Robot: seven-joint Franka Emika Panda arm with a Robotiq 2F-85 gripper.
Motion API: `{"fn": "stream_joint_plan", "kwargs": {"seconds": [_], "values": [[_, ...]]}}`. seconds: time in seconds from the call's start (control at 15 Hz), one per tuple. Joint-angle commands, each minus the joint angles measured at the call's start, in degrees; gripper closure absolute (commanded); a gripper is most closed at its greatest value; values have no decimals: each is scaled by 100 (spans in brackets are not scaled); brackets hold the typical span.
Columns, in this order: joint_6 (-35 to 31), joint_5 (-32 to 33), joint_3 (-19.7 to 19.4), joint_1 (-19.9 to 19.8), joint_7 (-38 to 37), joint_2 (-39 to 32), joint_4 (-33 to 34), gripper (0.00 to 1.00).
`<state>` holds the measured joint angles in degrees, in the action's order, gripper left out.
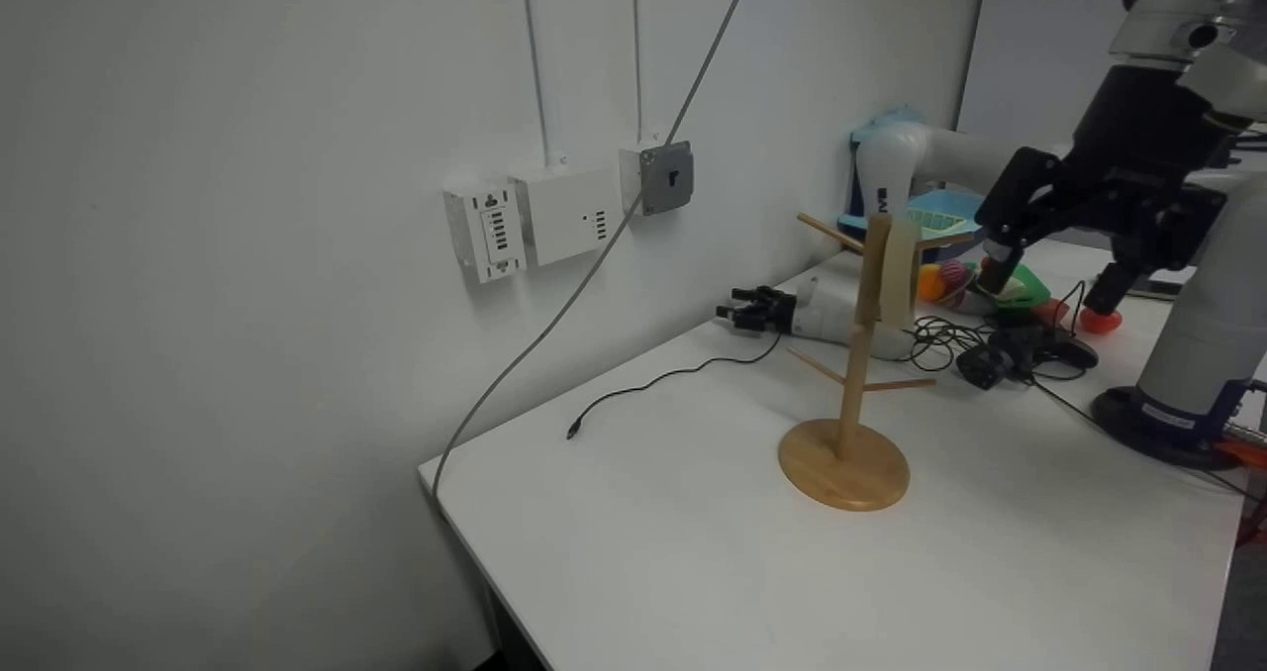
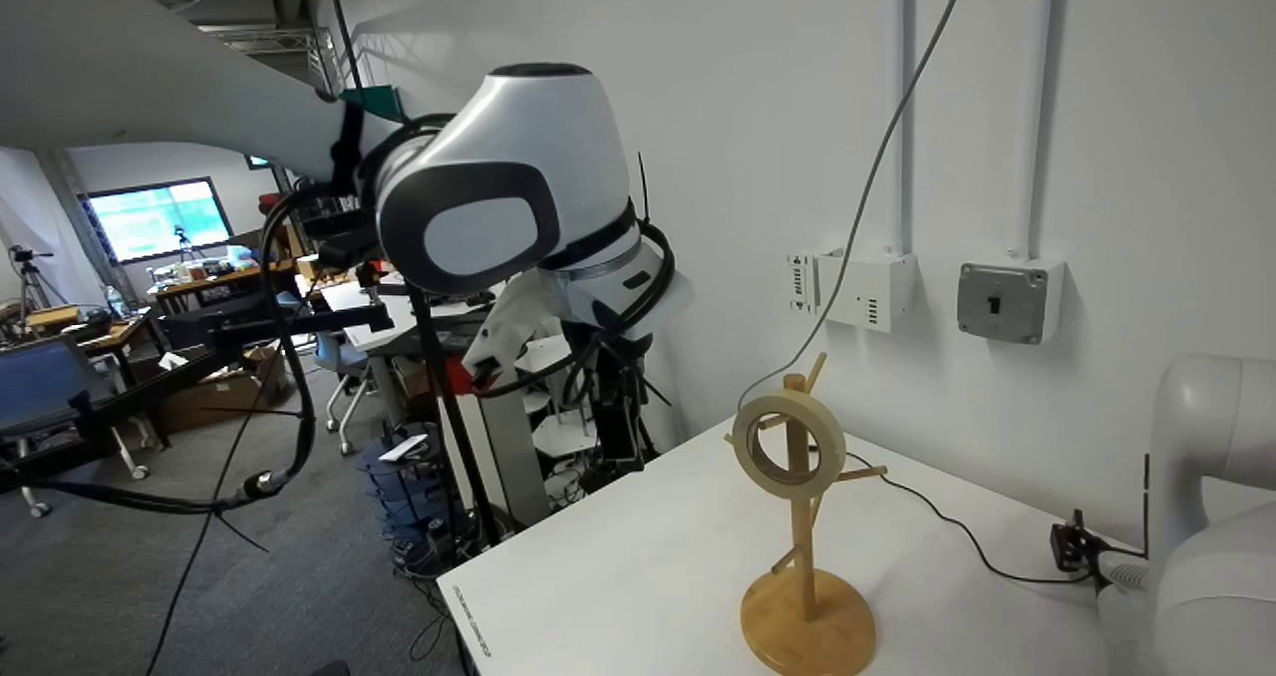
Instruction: Take the masking tape and put it on the table
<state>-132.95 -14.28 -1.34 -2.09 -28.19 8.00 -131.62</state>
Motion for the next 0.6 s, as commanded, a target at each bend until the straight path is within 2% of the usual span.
{"fn": "stream_joint_plan", "kwargs": {"seconds": [0.0, 0.4, 0.53], "values": [[-469, -272, 93, 27, -328, -370, 327, 0], [-747, 200, 169, 22, -1142, -621, 682, 0], [-679, 584, 168, 7, -1512, -660, 809, 0]]}}
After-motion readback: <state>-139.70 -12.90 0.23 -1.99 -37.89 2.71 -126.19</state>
